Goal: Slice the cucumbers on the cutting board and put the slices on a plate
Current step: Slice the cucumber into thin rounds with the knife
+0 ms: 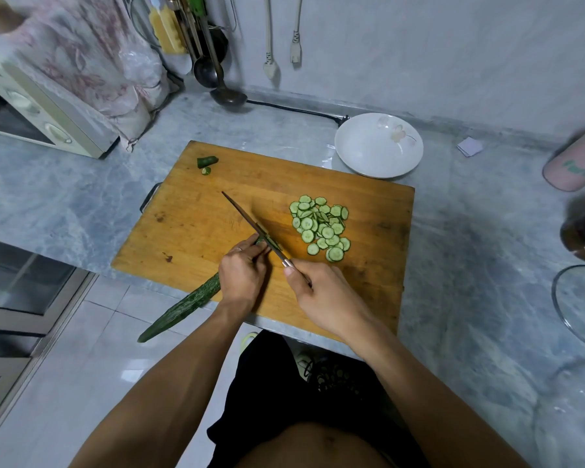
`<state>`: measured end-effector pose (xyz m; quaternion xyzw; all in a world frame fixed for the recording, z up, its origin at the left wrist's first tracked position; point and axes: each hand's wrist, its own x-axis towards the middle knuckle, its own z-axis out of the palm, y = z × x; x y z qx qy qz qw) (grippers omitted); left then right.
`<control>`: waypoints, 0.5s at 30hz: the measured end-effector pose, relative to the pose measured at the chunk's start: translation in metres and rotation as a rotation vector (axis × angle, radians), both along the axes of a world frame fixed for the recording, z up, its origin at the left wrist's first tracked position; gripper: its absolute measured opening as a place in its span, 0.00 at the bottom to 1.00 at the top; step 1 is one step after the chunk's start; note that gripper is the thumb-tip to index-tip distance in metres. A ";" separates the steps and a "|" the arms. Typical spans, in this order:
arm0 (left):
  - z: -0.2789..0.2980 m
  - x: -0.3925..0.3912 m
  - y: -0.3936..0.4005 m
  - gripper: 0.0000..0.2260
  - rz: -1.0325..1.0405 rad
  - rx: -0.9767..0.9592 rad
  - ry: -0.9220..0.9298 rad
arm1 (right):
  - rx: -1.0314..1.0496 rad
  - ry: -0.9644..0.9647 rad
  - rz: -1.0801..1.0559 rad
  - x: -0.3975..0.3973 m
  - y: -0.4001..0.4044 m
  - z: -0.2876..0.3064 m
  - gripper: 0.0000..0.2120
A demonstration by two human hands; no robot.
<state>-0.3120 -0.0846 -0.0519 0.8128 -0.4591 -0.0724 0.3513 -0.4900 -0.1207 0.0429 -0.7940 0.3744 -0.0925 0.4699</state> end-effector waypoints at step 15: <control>-0.005 0.000 0.001 0.10 -0.004 -0.017 0.019 | 0.047 0.002 -0.028 0.006 0.000 0.000 0.15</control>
